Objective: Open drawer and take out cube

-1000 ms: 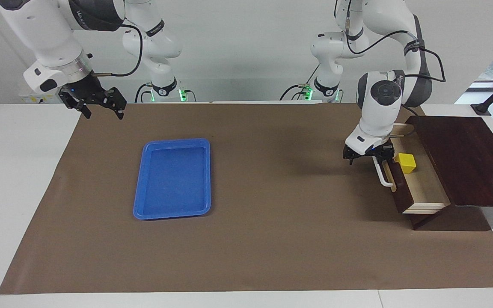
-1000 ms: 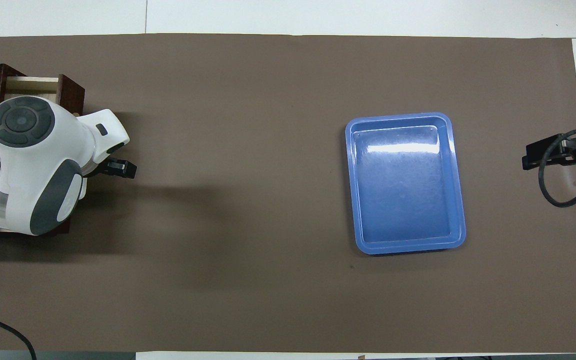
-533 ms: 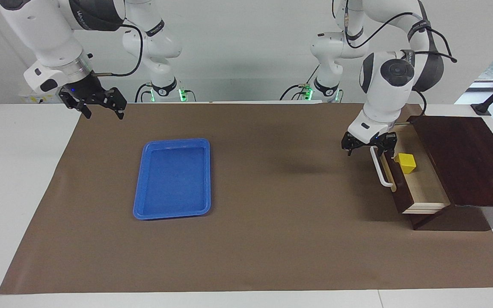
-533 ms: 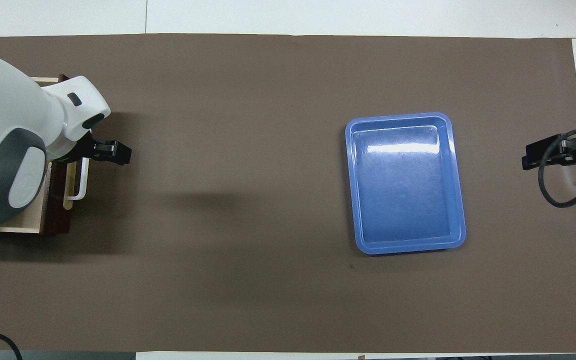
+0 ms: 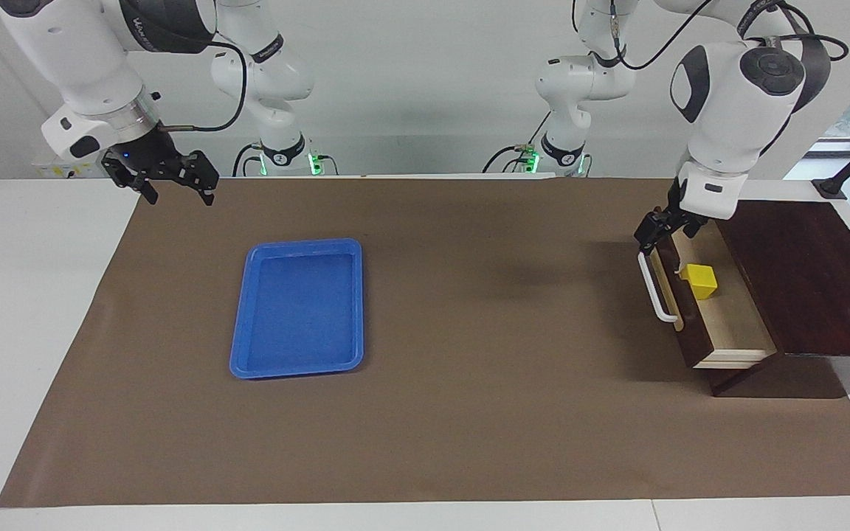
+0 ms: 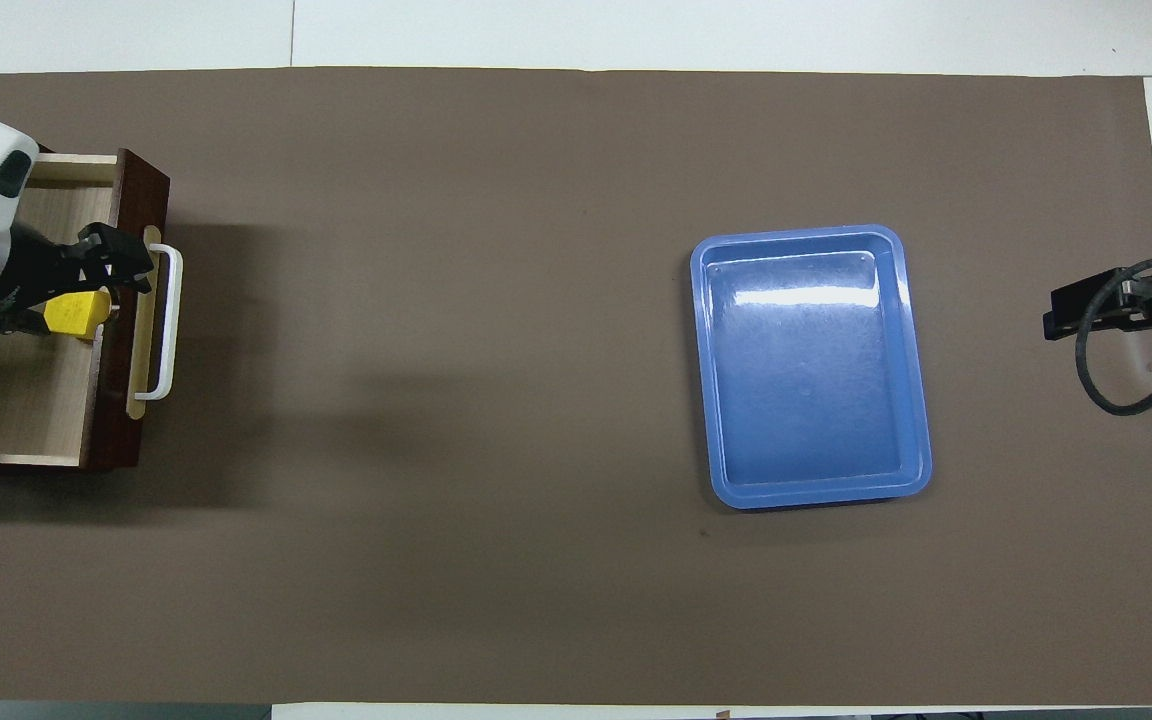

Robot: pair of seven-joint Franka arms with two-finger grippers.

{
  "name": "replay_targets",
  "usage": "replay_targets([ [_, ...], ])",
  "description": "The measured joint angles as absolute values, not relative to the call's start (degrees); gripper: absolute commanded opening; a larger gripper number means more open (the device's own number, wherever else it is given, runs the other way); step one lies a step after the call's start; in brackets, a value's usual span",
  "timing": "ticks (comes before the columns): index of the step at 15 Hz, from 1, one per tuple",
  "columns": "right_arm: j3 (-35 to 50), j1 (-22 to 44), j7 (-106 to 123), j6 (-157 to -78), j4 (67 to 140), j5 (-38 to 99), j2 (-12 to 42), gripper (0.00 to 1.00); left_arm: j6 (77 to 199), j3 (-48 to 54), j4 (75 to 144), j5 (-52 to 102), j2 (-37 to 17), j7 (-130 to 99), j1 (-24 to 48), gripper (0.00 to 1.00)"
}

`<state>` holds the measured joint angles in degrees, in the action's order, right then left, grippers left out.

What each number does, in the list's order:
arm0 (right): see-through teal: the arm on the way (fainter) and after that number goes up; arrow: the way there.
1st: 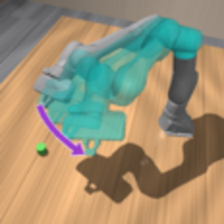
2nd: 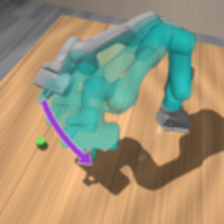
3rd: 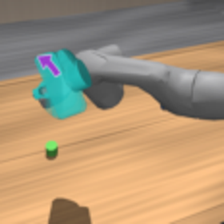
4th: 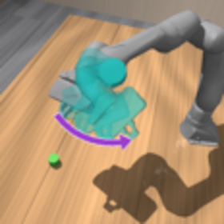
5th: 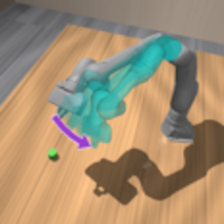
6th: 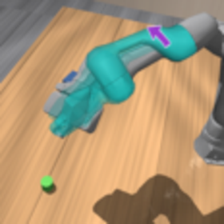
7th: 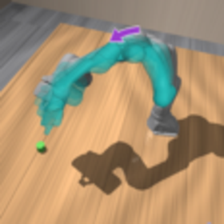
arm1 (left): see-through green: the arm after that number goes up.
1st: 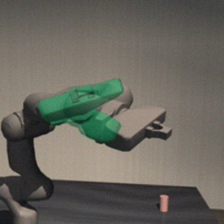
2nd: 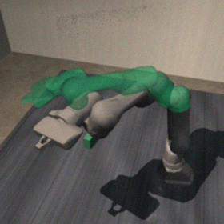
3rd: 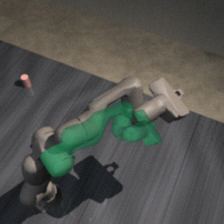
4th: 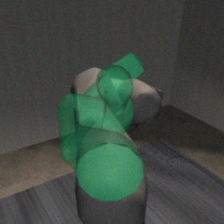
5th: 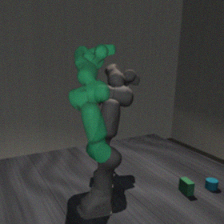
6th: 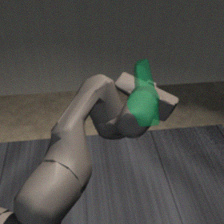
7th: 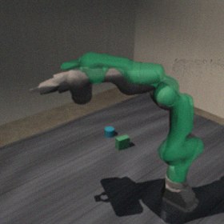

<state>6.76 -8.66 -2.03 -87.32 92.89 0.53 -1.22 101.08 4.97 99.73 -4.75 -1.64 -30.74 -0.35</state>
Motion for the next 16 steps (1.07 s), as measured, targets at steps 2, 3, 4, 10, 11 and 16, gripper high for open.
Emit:
replay_targets([
  [2,6.77,-8.65,-2.03,-87.32,92.89,0.53,-1.23,1.00,101.27,4.90,99.31,-3.97,-1.65,-35.82,-2.67,1.00],
  [3,6.78,-8.65,-2.03,-87.31,92.89,0.53,-1.23,1.00,101.63,4.85,99.25,-3.75,-1.66,-38.91,-3.68,1.00],
  [4,6.80,-8.64,-2.03,-87.31,92.89,0.54,-1.23,1.00,102.41,4.83,99.31,-3.66,-1.66,-42.62,-4.61,1.00],
  [10,6.88,-8.63,-2.03,-87.31,92.89,0.64,-1.24,1.00,107.53,4.83,102.59,-3.44,-1.66,-63.01,-6.35,1.00],
  [11,6.88,-8.63,-2.03,-87.31,92.89,0.65,-1.24,1.00,107.75,4.80,103.04,-3.44,-1.66,-64.85,-6.79,1.00],
  [16,6.90,-8.63,-2.03,-87.31,92.90,0.68,-1.25,1.00,107.90,4.63,104.82,-3.40,-2.69,-69.09,-8.99,1.00],
])
